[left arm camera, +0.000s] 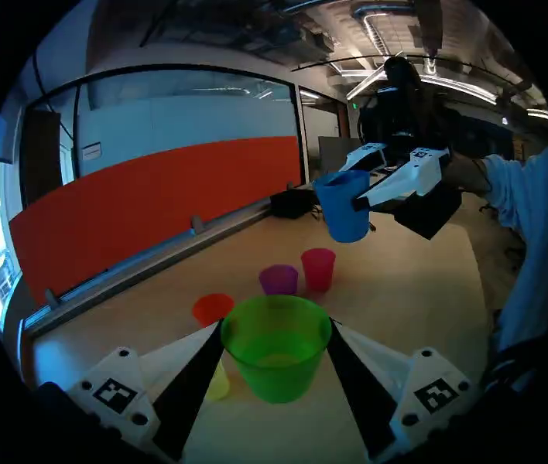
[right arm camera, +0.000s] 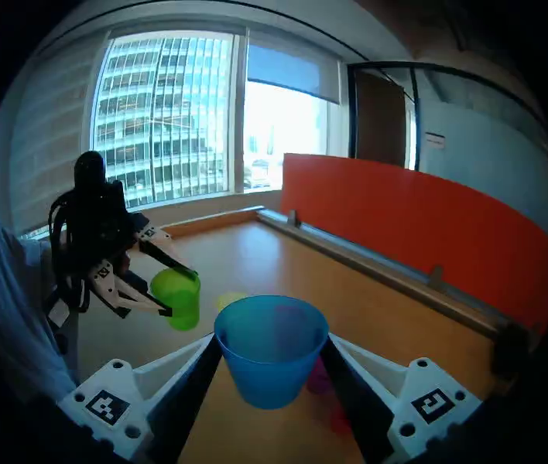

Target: Pour water

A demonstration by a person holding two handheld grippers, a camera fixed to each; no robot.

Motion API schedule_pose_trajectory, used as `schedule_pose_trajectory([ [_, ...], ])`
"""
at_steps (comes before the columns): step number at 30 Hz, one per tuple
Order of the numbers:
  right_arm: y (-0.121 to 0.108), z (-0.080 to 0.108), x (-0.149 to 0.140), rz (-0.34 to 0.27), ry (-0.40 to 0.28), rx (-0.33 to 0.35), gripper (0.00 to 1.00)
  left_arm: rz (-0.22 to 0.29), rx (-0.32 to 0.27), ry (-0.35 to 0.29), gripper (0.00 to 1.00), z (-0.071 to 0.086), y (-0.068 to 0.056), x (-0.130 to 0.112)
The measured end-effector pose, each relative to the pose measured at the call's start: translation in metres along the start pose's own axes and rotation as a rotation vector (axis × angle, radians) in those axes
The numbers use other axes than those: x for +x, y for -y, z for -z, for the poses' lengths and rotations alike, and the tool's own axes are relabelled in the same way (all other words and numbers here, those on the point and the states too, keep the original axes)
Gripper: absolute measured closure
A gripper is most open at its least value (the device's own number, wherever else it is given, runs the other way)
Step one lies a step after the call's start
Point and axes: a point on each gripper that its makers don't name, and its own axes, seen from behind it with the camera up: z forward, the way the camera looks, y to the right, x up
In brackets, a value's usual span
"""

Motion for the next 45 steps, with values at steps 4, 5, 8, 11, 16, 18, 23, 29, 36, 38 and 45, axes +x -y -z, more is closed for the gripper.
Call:
schedule_pose_trajectory([
  [4, 0.000, -0.007, -0.014, 0.005, 0.032, 0.009, 0.09, 0.004, -0.016, 0.025, 0.11, -0.005, -0.003, -0.010],
  [5, -0.001, -0.009, -0.018, 0.006, 0.042, 0.010, 0.09, 0.005, -0.021, 0.032, 0.11, -0.007, -0.004, -0.013],
  [8, -0.001, -0.013, -0.031, 0.009, 0.072, 0.015, 0.09, 0.006, -0.032, 0.053, 0.11, -0.011, -0.006, -0.022],
  [11, -0.002, -0.018, -0.044, 0.011, 0.102, 0.020, 0.09, 0.007, -0.042, 0.074, 0.11, -0.016, -0.008, -0.031],
  [16, -0.002, -0.024, -0.065, 0.020, 0.149, 0.027, 0.09, 0.010, -0.057, 0.105, 0.11, -0.022, -0.011, -0.045],
  [18, -0.002, -0.026, -0.074, 0.025, 0.166, 0.029, 0.09, 0.010, -0.063, 0.118, 0.11, -0.025, -0.012, -0.050],
  [23, 0.001, -0.031, -0.089, 0.030, 0.195, 0.040, 0.09, 0.011, -0.078, 0.147, 0.11, -0.032, -0.014, -0.062],
  [29, 0.003, -0.037, -0.107, 0.035, 0.229, 0.052, 0.09, 0.003, -0.091, 0.178, 0.11, -0.040, -0.015, -0.074],
  [36, 0.006, -0.042, -0.128, 0.041, 0.268, 0.064, 0.09, -0.009, -0.108, 0.206, 0.11, -0.047, -0.019, -0.088],
  [38, 0.006, -0.044, -0.133, 0.040, 0.276, 0.066, 0.09, -0.007, -0.114, 0.213, 0.11, -0.049, -0.020, -0.091],
  [45, 0.010, -0.050, -0.144, 0.038, 0.294, 0.075, 0.09, 0.001, -0.124, 0.224, 0.11, -0.055, -0.019, -0.099],
])
